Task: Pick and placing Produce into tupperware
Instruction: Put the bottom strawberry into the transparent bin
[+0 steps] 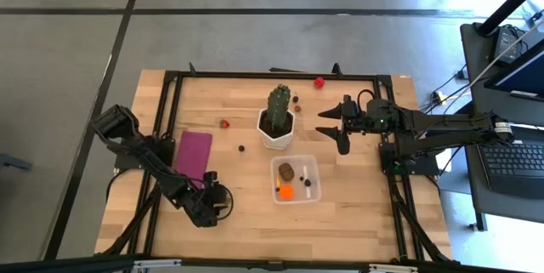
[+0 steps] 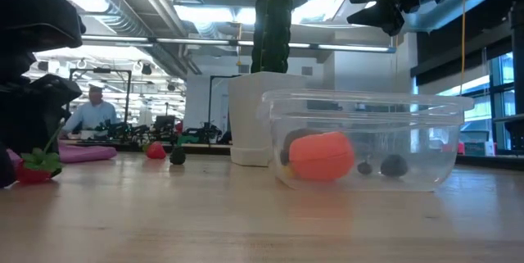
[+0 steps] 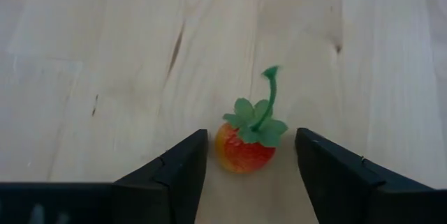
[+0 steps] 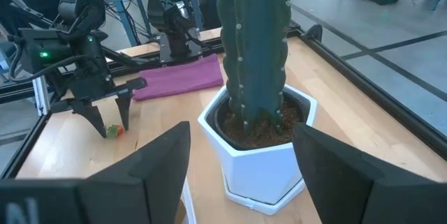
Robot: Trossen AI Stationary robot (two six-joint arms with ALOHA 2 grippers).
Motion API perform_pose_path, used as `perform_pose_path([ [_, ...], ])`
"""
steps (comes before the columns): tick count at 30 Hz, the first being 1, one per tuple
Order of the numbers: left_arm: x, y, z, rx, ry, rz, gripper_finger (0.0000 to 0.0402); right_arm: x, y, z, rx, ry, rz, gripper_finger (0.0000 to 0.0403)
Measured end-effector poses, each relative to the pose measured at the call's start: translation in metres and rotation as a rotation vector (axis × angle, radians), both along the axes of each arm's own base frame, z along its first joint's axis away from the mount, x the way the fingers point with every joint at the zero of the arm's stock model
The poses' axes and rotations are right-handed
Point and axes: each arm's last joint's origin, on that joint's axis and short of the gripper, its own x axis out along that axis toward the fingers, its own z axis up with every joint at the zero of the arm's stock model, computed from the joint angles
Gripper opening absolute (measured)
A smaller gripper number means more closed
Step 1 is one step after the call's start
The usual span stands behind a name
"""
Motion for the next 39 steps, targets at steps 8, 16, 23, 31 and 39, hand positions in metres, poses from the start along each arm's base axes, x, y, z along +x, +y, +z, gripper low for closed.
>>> perform_pose_path([
  [8, 0.0, 0.001, 0.0, 0.018, -0.013, 0.025, 0.0166, 0.0, 0.0, 0.0, -0.001, 0.0, 0.0, 0.0253],
  [16, 0.0, 0.001, -0.001, 0.023, -0.011, 0.021, 0.0138, 0.0, 0.0, 0.0, -0.001, 0.001, 0.0, 0.0253],
  [23, 0.0, 0.001, 0.0, 0.027, -0.016, 0.023, 0.0106, 0.0, 0.0, 0.0, -0.001, 0.001, 0.0, 0.0253],
  [31, 0.001, 0.002, 0.001, 0.044, -0.028, 0.034, 0.0116, 0.0, 0.0, 0.0, -0.001, 0.001, 0.0, 0.0253],
  [39, 0.031, 0.014, 0.046, 0.064, -0.194, 0.088, 0.0106, 0.0, 0.0, 0.0, -0.001, 0.0, 0.0, 0.0253],
])
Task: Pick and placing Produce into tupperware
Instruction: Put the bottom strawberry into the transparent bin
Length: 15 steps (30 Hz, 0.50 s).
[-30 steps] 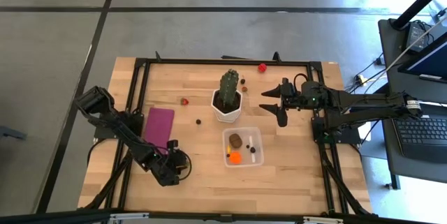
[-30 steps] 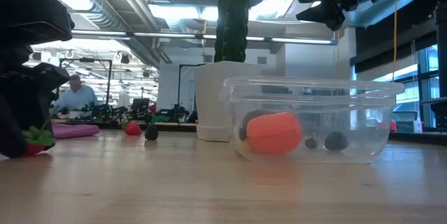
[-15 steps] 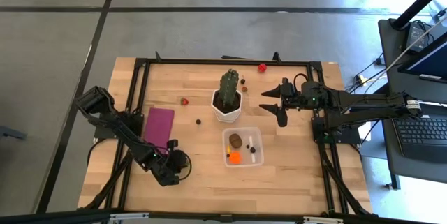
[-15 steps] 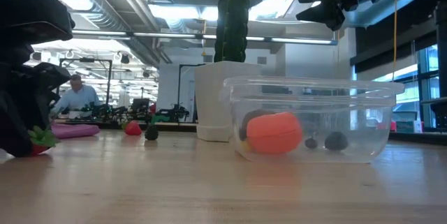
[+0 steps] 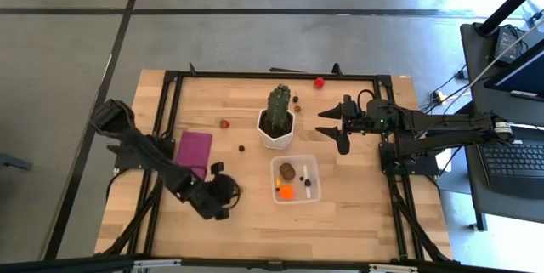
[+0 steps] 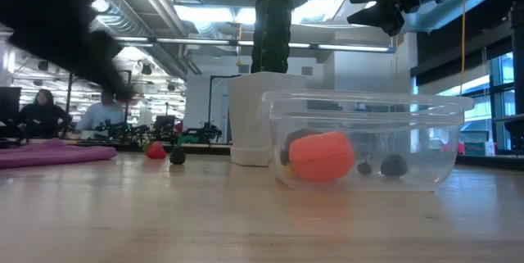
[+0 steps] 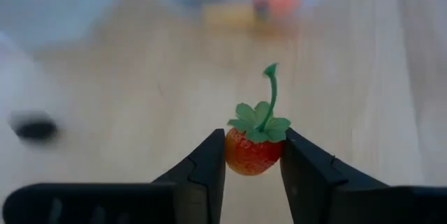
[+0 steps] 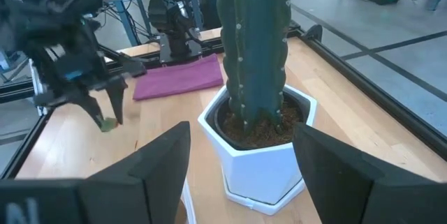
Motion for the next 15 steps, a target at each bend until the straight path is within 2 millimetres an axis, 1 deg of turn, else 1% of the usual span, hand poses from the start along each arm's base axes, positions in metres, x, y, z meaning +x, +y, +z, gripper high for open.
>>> perform_pose_path([
  [3, 0.017, 0.009, 0.029, 0.023, -0.073, -0.01, 0.0112, 0.0, 0.0, 0.0, 0.0, 0.0, 0.0, 0.0253],
  [5, 0.029, 0.016, 0.048, 0.041, -0.098, -0.046, 0.0117, 0.0, 0.0, 0.0, 0.0, -0.001, 0.0, 0.0253],
  [8, 0.049, 0.03, 0.071, 0.053, -0.114, -0.121, 0.0114, 0.0, 0.0, 0.0, -0.001, -0.001, 0.001, 0.0253],
  [10, 0.065, 0.04, 0.085, 0.03, -0.129, -0.16, 0.0108, 0.0, 0.0, 0.0, 0.0, -0.001, 0.0, 0.0253],
  [12, 0.08, 0.051, 0.093, -0.005, -0.136, -0.181, 0.0105, 0.0, 0.0, 0.0, 0.0, -0.001, 0.0, 0.0253],
  [15, 0.1, 0.065, 0.097, -0.016, -0.129, -0.196, 0.0109, 0.0, 0.0, 0.0, 0.0, 0.0, 0.0, 0.0253],
])
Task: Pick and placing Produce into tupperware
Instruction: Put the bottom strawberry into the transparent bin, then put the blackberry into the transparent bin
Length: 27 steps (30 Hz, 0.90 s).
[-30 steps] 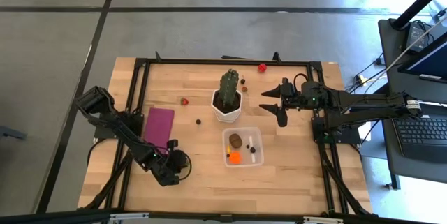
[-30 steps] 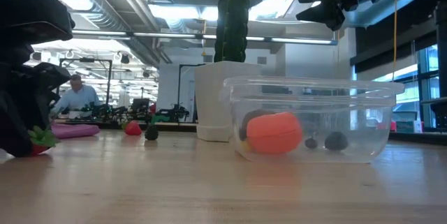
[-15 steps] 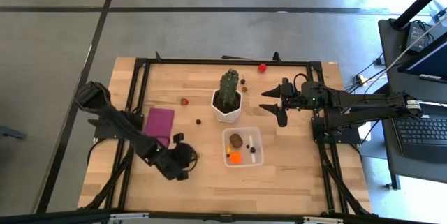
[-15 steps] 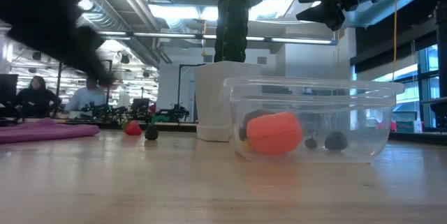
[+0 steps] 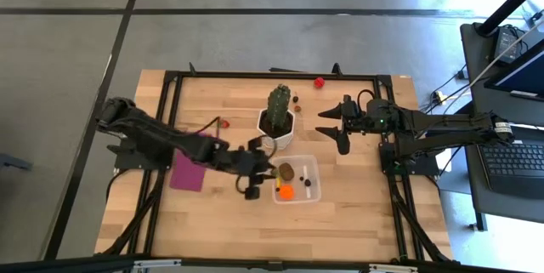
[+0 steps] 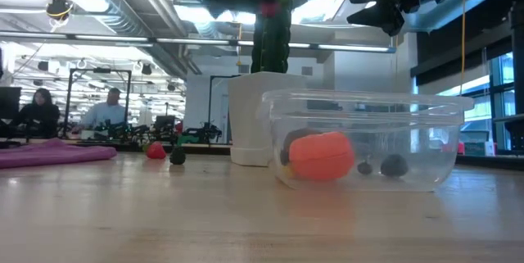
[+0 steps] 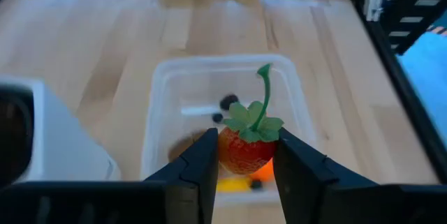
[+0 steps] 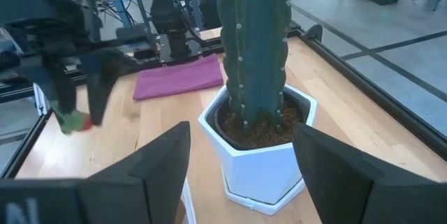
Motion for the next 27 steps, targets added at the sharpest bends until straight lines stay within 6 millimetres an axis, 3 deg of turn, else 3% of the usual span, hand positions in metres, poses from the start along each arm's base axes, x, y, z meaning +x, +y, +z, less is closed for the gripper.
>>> perform_pose_path([
  [5, 0.028, 0.01, -0.019, 0.059, 0.063, -0.019, 0.0121, 0.0, 0.0, 0.0, 0.0, 0.0, 0.0, 0.0253],
  [13, 0.059, 0.008, -0.059, 0.084, 0.158, -0.014, 0.0113, 0.0, 0.0, 0.0, -0.003, 0.002, 0.001, 0.0253],
  [19, 0.063, 0.007, -0.077, 0.09, 0.207, -0.011, 0.0151, 0.0, 0.0, -0.001, 0.0, 0.015, 0.0, 0.0253],
  [27, 0.063, 0.007, -0.073, 0.09, 0.194, -0.007, 0.0175, -0.001, 0.0, -0.003, 0.005, 0.037, 0.0, 0.0253],
])
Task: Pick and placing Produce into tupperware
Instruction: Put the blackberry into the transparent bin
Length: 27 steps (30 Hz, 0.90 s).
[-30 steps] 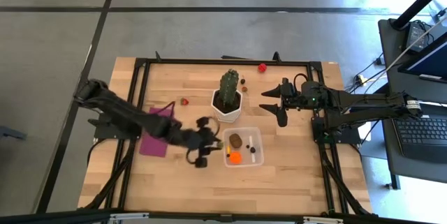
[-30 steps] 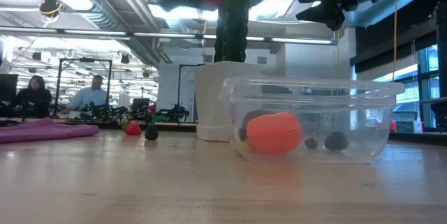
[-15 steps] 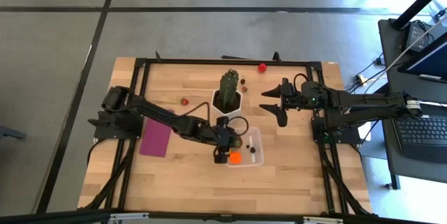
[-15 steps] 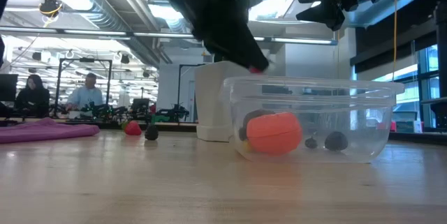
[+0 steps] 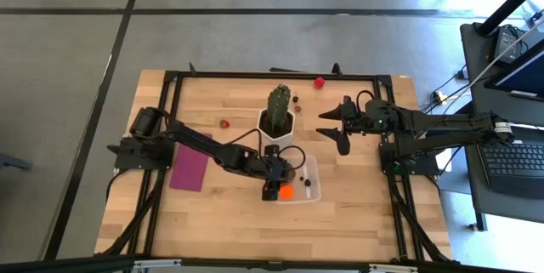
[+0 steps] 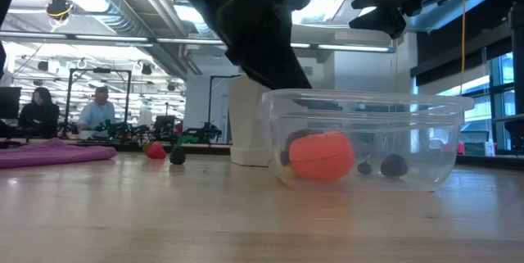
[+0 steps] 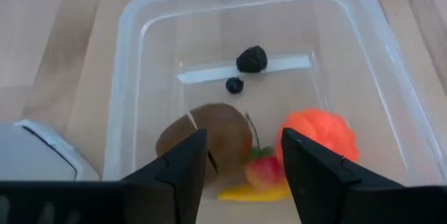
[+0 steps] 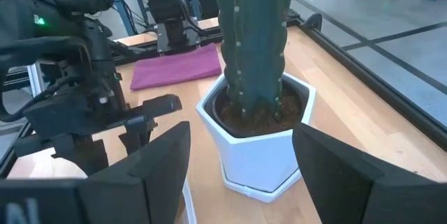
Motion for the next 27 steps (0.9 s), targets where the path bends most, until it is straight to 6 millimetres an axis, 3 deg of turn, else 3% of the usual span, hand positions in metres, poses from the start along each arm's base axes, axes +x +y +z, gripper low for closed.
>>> perform_pose_path([
  [3, -0.003, 0.001, 0.01, 0.0, 0.001, 0.0, 0.0174, 0.0, 0.0, 0.0, 0.0, 0.0, 0.0, 0.0253],
  [7, -0.013, 0.005, 0.046, 0.019, -0.064, 0.028, 0.0172, 0.0, 0.0, 0.0, 0.0, 0.0, 0.0, 0.0253],
  [11, -0.04, 0.014, 0.08, 0.022, -0.049, 0.057, 0.0184, 0.0, 0.0, 0.0, -0.001, 0.005, 0.001, 0.0253],
  [15, -0.069, 0.022, 0.106, -0.021, -0.005, 0.107, 0.022, 0.0, 0.0, 0.0, -0.002, 0.006, 0.001, 0.0253],
  [21, -0.099, 0.031, 0.123, 0.051, 0.042, 0.188, 0.0282, 0.0, 0.0, 0.0, -0.004, 0.006, 0.002, 0.0253],
  [27, -0.113, 0.034, 0.131, 0.016, 0.046, 0.247, 0.0296, 0.0, 0.0, 0.001, -0.052, -0.001, 0.017, 0.0253],
])
